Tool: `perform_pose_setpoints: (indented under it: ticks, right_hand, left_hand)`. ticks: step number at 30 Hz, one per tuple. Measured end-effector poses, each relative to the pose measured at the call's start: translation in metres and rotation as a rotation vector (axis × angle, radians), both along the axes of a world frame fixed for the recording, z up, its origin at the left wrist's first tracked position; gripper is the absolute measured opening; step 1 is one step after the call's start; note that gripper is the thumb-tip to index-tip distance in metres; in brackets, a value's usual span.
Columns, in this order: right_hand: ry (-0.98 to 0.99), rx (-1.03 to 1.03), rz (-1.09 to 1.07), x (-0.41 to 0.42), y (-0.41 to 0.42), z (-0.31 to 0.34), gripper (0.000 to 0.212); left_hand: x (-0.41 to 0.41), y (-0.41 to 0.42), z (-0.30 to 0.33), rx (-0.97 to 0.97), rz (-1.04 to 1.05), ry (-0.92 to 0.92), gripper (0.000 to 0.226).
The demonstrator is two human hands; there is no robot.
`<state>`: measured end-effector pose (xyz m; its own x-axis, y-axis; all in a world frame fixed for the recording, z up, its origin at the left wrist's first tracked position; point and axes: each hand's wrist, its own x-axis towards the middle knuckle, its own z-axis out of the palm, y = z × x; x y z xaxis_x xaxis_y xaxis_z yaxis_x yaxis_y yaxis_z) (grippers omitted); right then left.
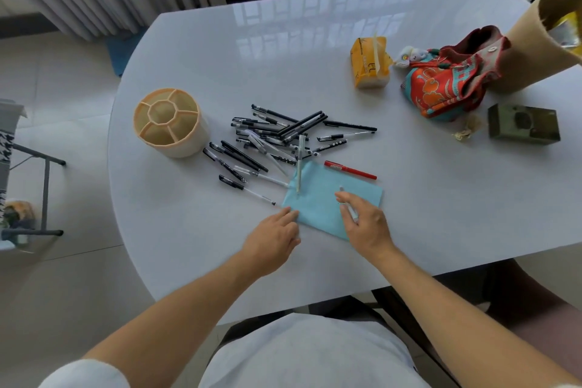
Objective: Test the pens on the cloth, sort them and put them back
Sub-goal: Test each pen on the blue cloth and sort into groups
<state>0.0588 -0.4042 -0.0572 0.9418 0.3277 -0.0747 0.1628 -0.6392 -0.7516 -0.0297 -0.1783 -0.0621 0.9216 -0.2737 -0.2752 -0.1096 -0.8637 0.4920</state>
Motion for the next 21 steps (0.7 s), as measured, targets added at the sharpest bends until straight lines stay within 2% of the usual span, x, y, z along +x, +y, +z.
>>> perform_pose_setpoints:
  ticks: [3, 9, 15, 18, 21]
  right_hand:
    - [-0.075, -0.104, 0.089, -0.012, 0.006, -0.01, 0.032]
    - [-0.089, -0.206, 0.203, -0.029, -0.004, -0.025, 0.045]
    - [-0.158, -0.224, 0.342, -0.03, -0.02, -0.028, 0.058]
    - [-0.172, -0.215, 0.366, -0.026, -0.021, -0.024, 0.055]
    - [-0.19, -0.174, 0.314, -0.023, -0.017, -0.019, 0.041]
  left_hand:
    - [-0.011, -0.007, 0.0, 0.1, -0.056, 0.031, 0.03]
    - [-0.024, -0.017, 0.018, -0.06, -0.102, 0.001, 0.022]
    - [-0.002, -0.014, 0.008, -0.088, -0.028, 0.048, 0.025]
    - [0.008, -0.007, 0.003, 0.006, 0.058, 0.021, 0.027]
    - [0.007, -0.002, 0.001, 0.059, 0.151, -0.014, 0.029]
